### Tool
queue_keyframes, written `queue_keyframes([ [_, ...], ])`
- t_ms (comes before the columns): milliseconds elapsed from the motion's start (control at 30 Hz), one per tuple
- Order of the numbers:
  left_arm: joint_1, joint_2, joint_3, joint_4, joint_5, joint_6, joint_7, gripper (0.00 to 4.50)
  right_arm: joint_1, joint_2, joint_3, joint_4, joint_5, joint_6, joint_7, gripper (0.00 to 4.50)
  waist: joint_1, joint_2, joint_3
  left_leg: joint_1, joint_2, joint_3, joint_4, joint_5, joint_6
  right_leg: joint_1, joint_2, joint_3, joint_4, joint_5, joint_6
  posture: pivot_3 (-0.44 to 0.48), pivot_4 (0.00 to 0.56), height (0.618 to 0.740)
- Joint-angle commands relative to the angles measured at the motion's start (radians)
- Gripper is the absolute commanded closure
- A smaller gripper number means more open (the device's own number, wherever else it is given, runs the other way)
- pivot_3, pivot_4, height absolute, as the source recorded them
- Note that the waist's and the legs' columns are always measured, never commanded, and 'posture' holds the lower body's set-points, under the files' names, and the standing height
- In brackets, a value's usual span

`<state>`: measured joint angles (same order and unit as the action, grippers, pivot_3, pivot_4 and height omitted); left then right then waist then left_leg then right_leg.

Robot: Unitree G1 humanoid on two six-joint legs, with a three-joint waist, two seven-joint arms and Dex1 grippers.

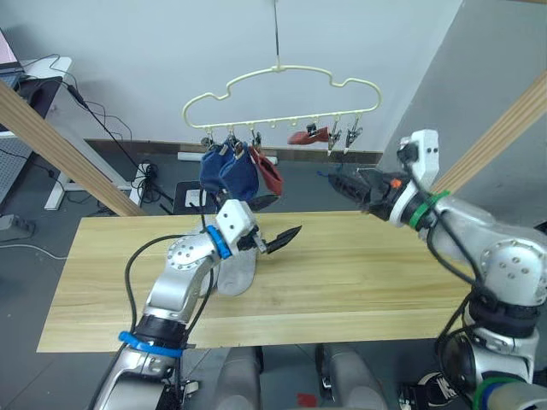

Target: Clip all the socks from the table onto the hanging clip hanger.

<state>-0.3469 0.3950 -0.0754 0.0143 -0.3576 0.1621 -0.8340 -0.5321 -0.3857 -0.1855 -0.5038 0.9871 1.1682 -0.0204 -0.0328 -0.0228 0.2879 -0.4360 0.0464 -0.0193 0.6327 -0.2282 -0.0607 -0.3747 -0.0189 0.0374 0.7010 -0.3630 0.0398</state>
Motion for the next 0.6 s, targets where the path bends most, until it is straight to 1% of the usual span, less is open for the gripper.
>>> queue_keyframes([
  [33, -0.006, 0.014, 0.088, -0.125, -0.149, 0.242, 0.074, 0.02, 0.035, -0.038, 0.106, -0.081, -0.173, -0.159, 0.050, 0.00, 0.001, 0.000, 0.000, 0.000, 0.000, 0.000, 0.000, 0.000, 0.000, 0.000, 0.000, 0.000, 0.000, 0.000, 0.000, 0.020, 0.266, 0.740],
  [100, -0.013, 0.039, 0.115, -0.168, -0.174, 0.395, 0.146, 0.02, 0.057, -0.054, 0.168, -0.090, -0.281, -0.240, 0.055, 0.00, 0.001, 0.000, 0.000, 0.000, 0.000, 0.000, 0.001, 0.000, 0.000, 0.001, -0.001, 0.000, 0.000, 0.000, 0.000, 0.035, 0.268, 0.740],
  [167, 0.000, 0.056, 0.129, -0.237, -0.107, 0.449, 0.262, 0.02, 0.074, -0.033, 0.210, -0.082, -0.373, -0.315, 0.032, 0.00, 0.000, 0.000, 0.000, 0.000, 0.000, -0.002, 0.001, 0.000, -0.001, 0.001, 0.000, -0.001, 0.000, 0.000, 0.000, 0.045, 0.268, 0.740],
  [233, 0.014, 0.082, 0.146, -0.296, -0.136, 0.504, 0.268, 0.02, 0.083, -0.022, 0.251, -0.071, -0.447, -0.377, 0.039, 0.00, 0.000, 0.000, 0.000, 0.000, 0.000, -0.002, 0.001, 0.000, -0.001, 0.001, 0.000, -0.001, 0.000, 0.000, 0.000, 0.057, 0.272, 0.740],
  [300, 0.033, 0.126, 0.182, -0.341, -0.225, 0.526, 0.173, 0.02, 0.083, -0.011, 0.296, -0.041, -0.547, -0.453, 0.033, 0.00, 0.000, 0.000, 0.000, 0.000, 0.000, -0.001, -0.001, 0.001, -0.001, 0.001, 0.000, 0.000, -0.001, 0.000, 0.000, 0.057, 0.272, 0.740],
  [333, 0.046, 0.152, 0.194, -0.359, -0.247, 0.508, 0.122, 0.02, 0.088, 0.006, 0.306, -0.029, -0.578, -0.483, 0.029, 0.00, 0.001, 0.000, 0.000, 0.000, 0.000, -0.001, -0.001, 0.001, -0.002, 0.000, 0.000, 0.000, -0.002, 0.000, 0.000, 0.057, 0.272, 0.740],
  [367, 0.059, 0.163, 0.226, -0.381, -0.307, 0.510, 0.075, 0.00, 0.092, 0.023, 0.312, -0.020, -0.607, -0.512, 0.021, 0.17, 0.002, 0.000, 0.000, 0.000, 0.000, -0.001, -0.002, 0.001, -0.002, 0.000, 0.000, -0.001, -0.002, 0.000, 0.000, 0.069, 0.278, 0.740],
  [400, 0.067, 0.170, 0.249, -0.399, -0.332, 0.488, 0.045, 0.00, 0.093, 0.042, 0.317, -0.010, -0.626, -0.532, 0.020, 0.37, 0.003, 0.000, 0.000, 0.000, 0.001, -0.001, -0.002, 0.001, -0.003, 0.000, 0.000, -0.001, -0.003, 0.000, 0.000, 0.069, 0.278, 0.740],
  [433, 0.073, 0.180, 0.259, -0.413, -0.333, 0.460, 0.026, 0.00, 0.092, 0.061, 0.320, 0.000, -0.645, -0.552, 0.018, 0.63, 0.005, 0.000, 0.000, 0.000, 0.001, -0.001, -0.003, 0.002, -0.003, 0.000, 0.000, -0.001, -0.003, 0.000, 0.000, 0.069, 0.278, 0.740],
  [500, 0.076, 0.190, 0.266, -0.428, -0.324, 0.417, 0.008, 0.00, 0.088, 0.085, 0.326, 0.017, -0.683, -0.578, 0.019, 1.29, 0.007, 0.000, 0.000, 0.000, 0.001, -0.002, -0.003, 0.002, -0.004, 0.000, 0.000, -0.002, -0.003, 0.000, 0.000, 0.081, 0.285, 0.740],
  [600, 0.074, 0.190, 0.267, -0.446, -0.319, 0.376, 0.002, 0.00, 0.080, 0.117, 0.329, 0.037, -0.731, -0.607, 0.017, 1.29, 0.011, 0.000, 0.000, 0.001, 0.000, -0.002, -0.002, 0.002, -0.004, 0.001, -0.001, -0.001, -0.003, 0.000, 0.000, 0.090, 0.289, 0.740],
])
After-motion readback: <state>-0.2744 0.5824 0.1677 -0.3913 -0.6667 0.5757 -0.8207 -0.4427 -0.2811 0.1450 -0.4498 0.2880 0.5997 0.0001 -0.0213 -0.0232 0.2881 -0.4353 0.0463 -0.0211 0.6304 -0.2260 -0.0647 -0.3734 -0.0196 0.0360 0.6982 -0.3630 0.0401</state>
